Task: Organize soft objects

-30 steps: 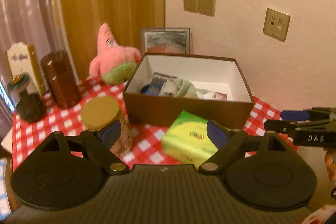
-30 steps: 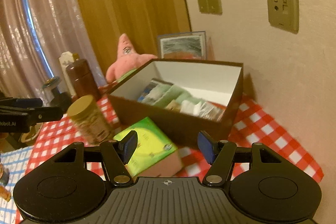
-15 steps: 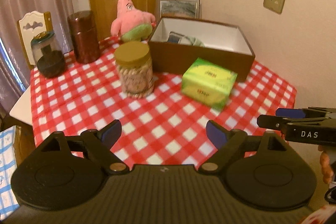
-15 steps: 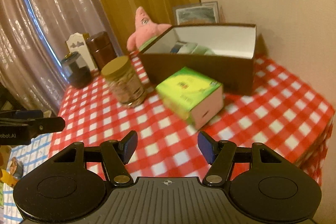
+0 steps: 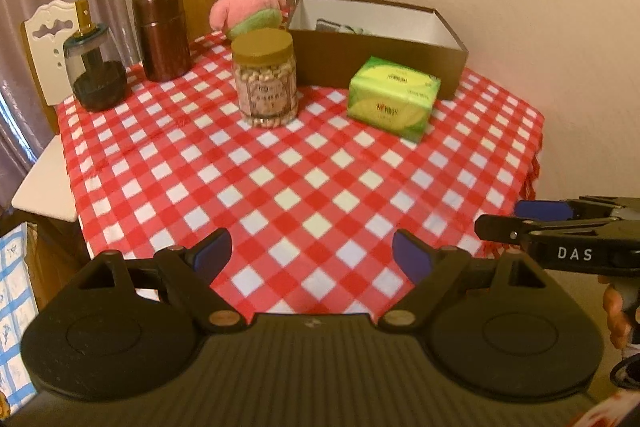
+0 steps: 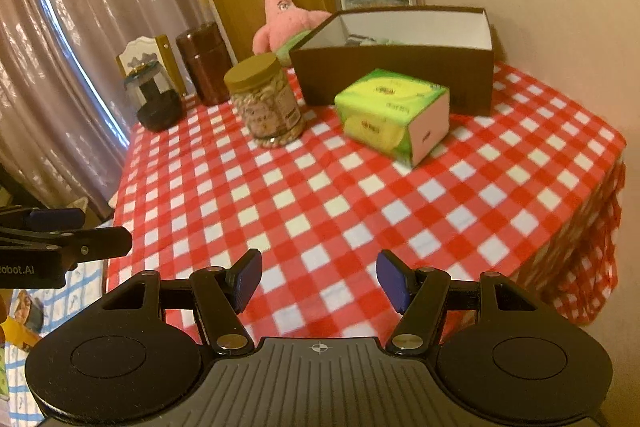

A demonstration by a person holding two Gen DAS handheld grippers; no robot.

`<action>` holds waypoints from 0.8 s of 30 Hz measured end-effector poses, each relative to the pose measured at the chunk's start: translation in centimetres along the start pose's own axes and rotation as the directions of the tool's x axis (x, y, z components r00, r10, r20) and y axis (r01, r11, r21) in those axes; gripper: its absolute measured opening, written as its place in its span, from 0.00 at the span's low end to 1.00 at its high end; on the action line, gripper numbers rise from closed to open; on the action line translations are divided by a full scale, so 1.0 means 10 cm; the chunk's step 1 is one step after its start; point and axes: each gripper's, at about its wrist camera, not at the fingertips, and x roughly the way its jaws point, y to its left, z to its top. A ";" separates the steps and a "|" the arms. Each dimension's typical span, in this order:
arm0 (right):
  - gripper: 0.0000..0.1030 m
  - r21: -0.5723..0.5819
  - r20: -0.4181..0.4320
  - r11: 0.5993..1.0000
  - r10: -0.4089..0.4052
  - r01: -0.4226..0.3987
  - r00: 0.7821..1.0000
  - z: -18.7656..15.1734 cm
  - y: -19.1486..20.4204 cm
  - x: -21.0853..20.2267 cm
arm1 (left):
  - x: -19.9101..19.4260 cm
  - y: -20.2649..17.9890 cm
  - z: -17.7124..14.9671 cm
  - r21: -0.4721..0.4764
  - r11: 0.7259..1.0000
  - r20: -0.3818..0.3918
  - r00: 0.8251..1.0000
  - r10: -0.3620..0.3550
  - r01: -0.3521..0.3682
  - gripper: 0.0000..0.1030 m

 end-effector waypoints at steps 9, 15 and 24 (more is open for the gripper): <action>0.62 -0.001 -0.062 1.000 -0.023 0.023 0.998 -0.27 0.22 -0.05 | -0.05 0.10 -0.27 -0.005 1.000 -0.047 0.999 -0.023 0.023 0.84; 0.62 -0.015 -0.082 1.000 -0.007 0.006 0.997 -0.30 0.33 -0.09 | -0.01 0.15 -0.33 -0.021 1.000 -0.071 0.997 -0.025 0.023 0.83; 0.62 -0.021 -0.094 1.000 -0.011 0.009 0.995 -0.31 0.34 -0.10 | 0.02 0.14 -0.35 -0.034 0.999 -0.079 0.996 -0.034 0.031 0.83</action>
